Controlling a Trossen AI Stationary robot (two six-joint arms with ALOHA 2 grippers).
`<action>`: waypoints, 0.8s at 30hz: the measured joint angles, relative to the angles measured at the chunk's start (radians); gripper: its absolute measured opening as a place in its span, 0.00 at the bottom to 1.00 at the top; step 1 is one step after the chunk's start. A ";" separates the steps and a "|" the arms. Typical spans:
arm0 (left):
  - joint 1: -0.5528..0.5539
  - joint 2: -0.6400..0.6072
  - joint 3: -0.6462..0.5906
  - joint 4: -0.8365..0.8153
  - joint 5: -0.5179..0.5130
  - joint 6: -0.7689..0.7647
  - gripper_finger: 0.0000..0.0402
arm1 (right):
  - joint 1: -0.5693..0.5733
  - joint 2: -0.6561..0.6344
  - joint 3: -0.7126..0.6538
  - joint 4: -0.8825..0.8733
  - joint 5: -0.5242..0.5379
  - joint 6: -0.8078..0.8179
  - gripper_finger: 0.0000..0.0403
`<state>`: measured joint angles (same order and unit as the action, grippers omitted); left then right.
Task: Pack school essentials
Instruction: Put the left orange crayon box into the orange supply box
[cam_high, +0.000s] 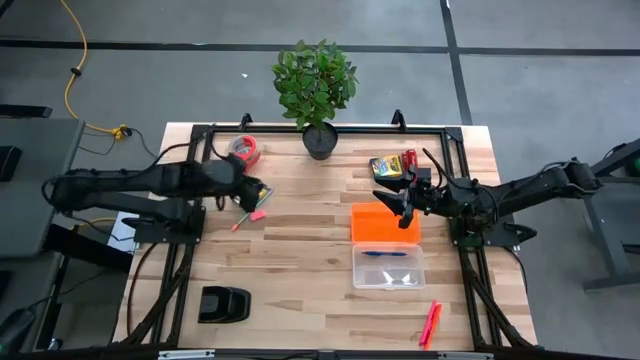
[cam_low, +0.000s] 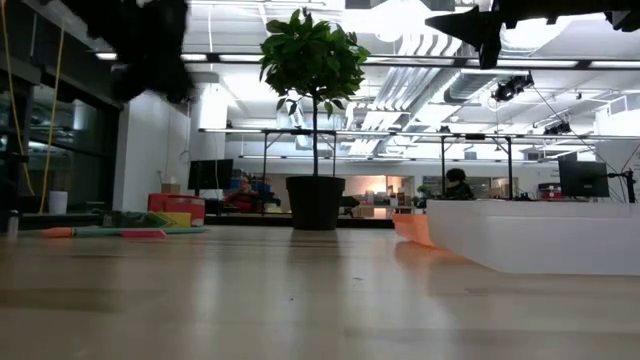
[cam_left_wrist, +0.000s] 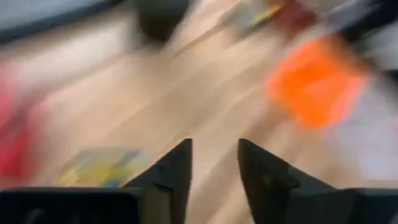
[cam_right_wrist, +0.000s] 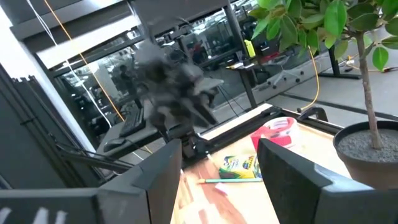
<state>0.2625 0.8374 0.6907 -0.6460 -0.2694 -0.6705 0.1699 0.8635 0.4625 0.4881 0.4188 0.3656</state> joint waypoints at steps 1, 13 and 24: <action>0.046 0.013 0.000 -0.069 0.007 -0.013 0.36 | 0.000 0.000 0.000 -0.001 0.000 0.001 0.51; 0.466 0.324 0.000 -0.214 0.260 0.152 0.47 | 0.000 0.000 0.000 -0.059 0.002 0.056 0.51; 0.538 0.553 0.001 -0.184 0.333 0.237 0.45 | 0.000 0.000 0.000 -0.059 0.002 0.056 0.51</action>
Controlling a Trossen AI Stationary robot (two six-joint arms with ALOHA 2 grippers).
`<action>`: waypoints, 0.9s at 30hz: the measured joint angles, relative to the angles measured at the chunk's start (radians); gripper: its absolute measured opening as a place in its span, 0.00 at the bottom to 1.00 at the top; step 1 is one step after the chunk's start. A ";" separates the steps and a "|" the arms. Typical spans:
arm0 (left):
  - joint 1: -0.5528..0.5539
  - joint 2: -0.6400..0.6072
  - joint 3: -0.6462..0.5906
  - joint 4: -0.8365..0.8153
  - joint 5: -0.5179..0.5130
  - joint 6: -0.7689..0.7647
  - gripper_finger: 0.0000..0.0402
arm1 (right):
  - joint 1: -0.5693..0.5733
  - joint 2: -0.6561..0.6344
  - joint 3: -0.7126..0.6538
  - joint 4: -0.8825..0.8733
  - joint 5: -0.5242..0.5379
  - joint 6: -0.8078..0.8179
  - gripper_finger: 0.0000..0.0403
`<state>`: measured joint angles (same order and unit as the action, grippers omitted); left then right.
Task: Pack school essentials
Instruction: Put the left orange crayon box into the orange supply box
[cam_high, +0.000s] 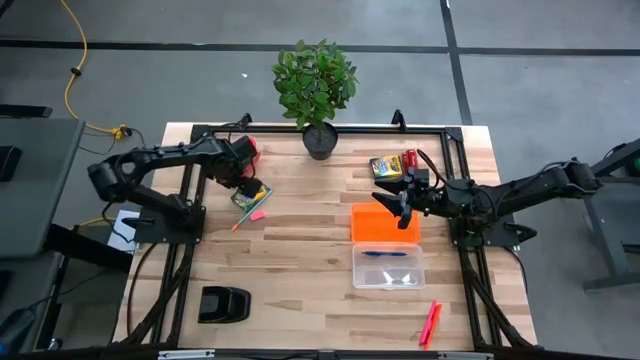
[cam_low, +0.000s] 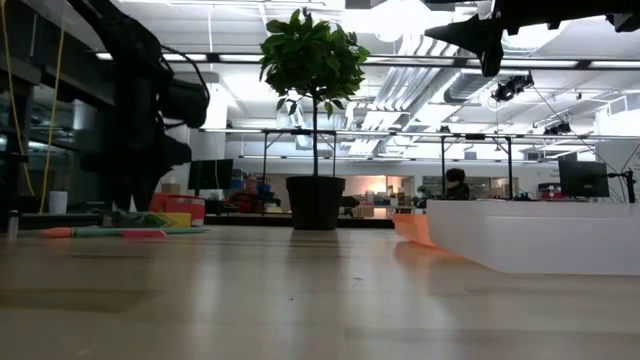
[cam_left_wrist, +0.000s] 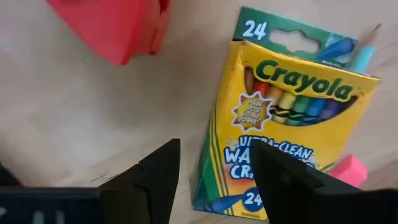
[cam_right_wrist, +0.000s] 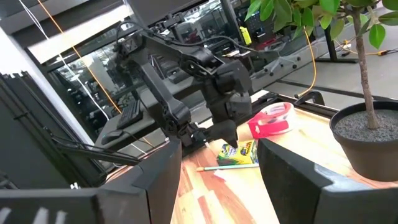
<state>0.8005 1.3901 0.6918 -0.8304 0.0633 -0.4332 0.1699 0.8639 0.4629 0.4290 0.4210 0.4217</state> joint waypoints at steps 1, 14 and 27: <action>0.000 0.010 0.001 0.005 0.016 0.005 0.45 | 0.000 0.000 0.000 0.000 0.000 0.000 0.51; 0.000 0.032 0.001 0.053 0.086 0.045 0.17 | 0.000 0.000 0.000 -0.003 0.000 -0.001 0.51; 0.000 -0.007 -0.001 0.049 0.101 0.106 0.00 | 0.000 0.000 0.001 -0.028 0.000 0.005 0.51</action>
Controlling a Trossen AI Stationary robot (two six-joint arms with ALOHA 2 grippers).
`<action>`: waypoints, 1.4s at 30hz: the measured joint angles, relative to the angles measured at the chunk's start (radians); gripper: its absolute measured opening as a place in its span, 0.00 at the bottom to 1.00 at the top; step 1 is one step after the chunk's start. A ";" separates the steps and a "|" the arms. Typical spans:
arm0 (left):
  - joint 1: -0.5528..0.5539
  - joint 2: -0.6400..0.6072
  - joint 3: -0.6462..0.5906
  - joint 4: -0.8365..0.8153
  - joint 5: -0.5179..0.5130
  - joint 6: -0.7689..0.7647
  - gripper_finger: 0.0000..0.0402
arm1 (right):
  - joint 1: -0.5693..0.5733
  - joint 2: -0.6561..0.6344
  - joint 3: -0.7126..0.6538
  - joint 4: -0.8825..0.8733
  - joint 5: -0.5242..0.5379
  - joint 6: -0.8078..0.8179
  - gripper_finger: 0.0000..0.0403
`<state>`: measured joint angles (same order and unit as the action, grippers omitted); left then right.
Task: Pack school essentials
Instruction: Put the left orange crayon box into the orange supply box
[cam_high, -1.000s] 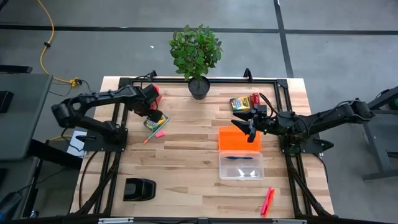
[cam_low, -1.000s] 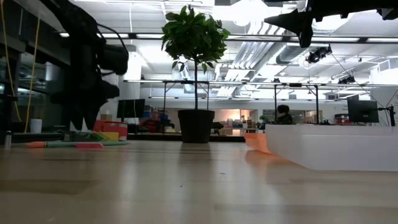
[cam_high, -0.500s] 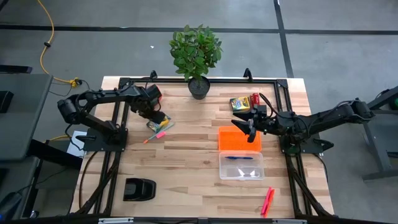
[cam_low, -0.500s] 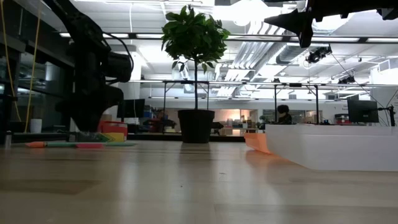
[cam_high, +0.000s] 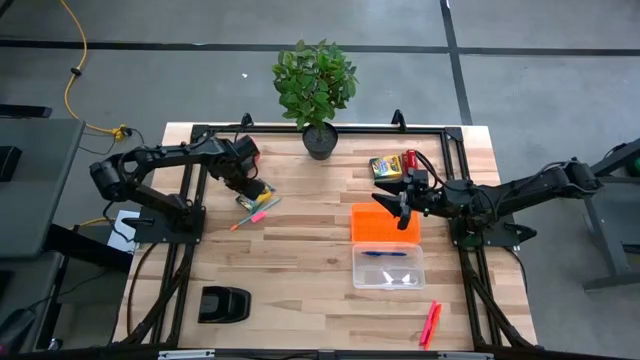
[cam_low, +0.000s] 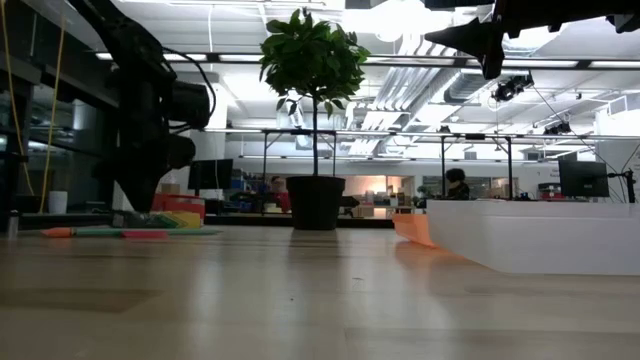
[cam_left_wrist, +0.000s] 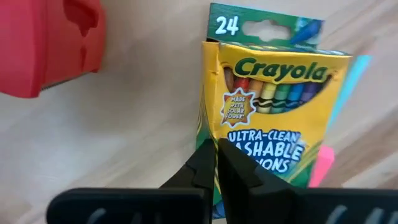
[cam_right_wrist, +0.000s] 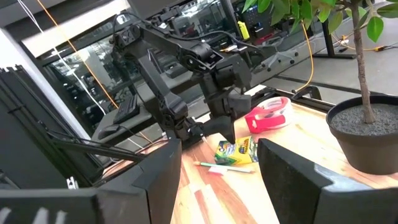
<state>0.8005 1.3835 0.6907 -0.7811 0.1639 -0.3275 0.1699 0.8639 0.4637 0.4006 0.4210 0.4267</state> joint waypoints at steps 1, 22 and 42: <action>0.000 -0.015 0.000 0.000 0.003 0.006 0.00 | 0.000 0.000 0.000 0.000 0.000 0.000 0.51; -0.046 -0.562 0.000 0.071 0.140 -0.042 0.00 | 0.000 0.039 0.001 0.008 -0.001 0.177 0.51; -0.556 -0.526 0.000 0.429 -0.363 -0.447 0.00 | -0.049 0.615 0.513 -0.302 0.003 0.309 0.66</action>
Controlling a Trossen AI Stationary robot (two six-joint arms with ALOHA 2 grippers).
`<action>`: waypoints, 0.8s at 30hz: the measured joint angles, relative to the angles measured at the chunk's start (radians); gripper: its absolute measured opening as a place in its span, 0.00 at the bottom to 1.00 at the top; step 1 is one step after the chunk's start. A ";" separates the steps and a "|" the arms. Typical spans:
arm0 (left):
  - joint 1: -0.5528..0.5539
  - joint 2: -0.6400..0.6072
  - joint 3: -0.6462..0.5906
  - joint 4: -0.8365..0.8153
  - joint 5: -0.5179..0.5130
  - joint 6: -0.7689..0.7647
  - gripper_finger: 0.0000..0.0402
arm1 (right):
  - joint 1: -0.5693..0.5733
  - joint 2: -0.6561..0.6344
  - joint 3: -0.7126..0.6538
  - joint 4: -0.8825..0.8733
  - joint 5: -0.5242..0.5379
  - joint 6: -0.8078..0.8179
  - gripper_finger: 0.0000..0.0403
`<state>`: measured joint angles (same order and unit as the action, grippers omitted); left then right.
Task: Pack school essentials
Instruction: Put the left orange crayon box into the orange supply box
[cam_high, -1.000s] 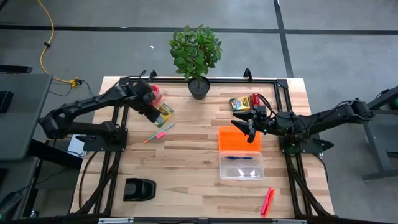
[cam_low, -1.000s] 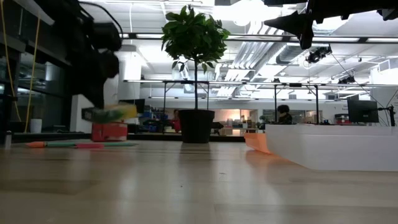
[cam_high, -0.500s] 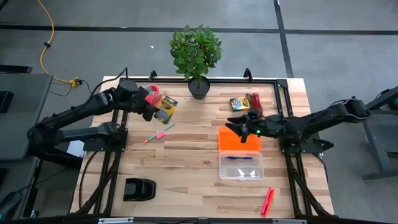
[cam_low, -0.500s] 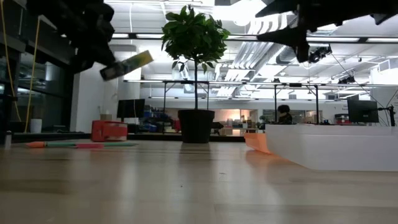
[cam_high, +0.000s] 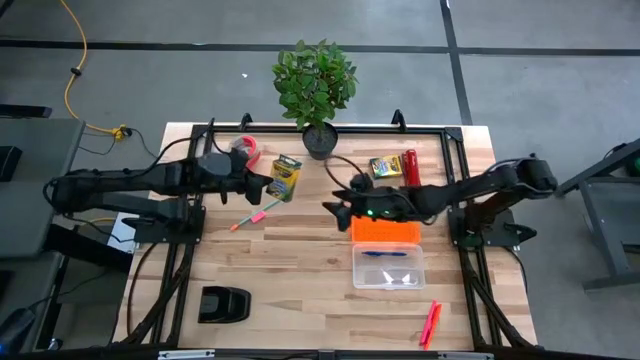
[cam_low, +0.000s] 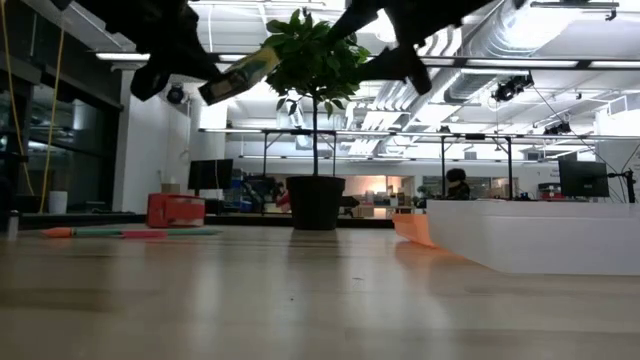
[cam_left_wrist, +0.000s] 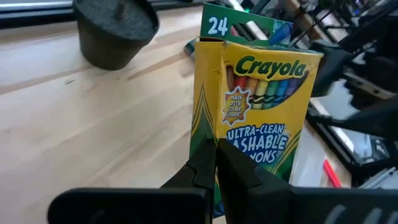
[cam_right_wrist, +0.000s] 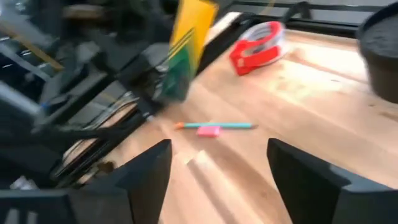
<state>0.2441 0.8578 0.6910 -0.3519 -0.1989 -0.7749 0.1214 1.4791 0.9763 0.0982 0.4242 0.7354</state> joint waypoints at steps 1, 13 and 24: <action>-0.018 0.008 0.000 0.019 -0.019 -0.007 0.00 | -0.013 0.015 0.015 -0.004 0.000 0.018 0.67; -0.121 0.130 0.001 0.248 -0.170 -0.045 0.00 | -0.106 0.062 0.044 0.189 -0.094 0.079 0.71; -0.121 0.251 0.001 0.422 -0.156 -0.060 0.00 | -0.111 0.061 0.043 0.102 -0.062 0.095 0.71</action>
<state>0.1227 1.1086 0.6918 0.0702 -0.3545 -0.8349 0.0109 1.5402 1.0191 0.2005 0.3626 0.8307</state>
